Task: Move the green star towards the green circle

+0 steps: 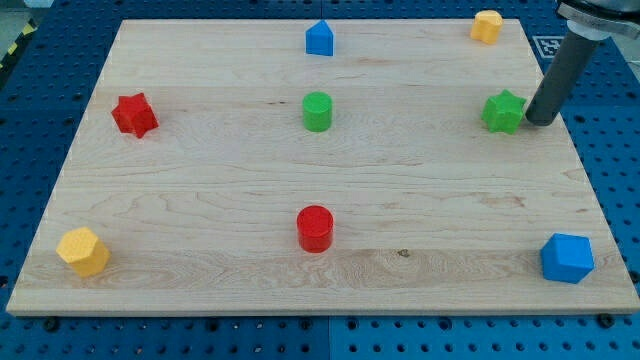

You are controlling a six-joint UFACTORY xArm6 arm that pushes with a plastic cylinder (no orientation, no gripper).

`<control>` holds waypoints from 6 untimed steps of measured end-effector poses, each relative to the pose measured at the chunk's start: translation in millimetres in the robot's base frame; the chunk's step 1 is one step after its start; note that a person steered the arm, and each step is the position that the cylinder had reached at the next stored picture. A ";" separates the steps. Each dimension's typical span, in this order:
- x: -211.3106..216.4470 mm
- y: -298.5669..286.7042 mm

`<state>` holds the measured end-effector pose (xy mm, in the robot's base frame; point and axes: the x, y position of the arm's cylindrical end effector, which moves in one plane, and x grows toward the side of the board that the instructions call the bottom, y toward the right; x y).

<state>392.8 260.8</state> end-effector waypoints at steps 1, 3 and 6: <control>-1.9 -20.5; -4.3 -70.5; -65.8 -50.1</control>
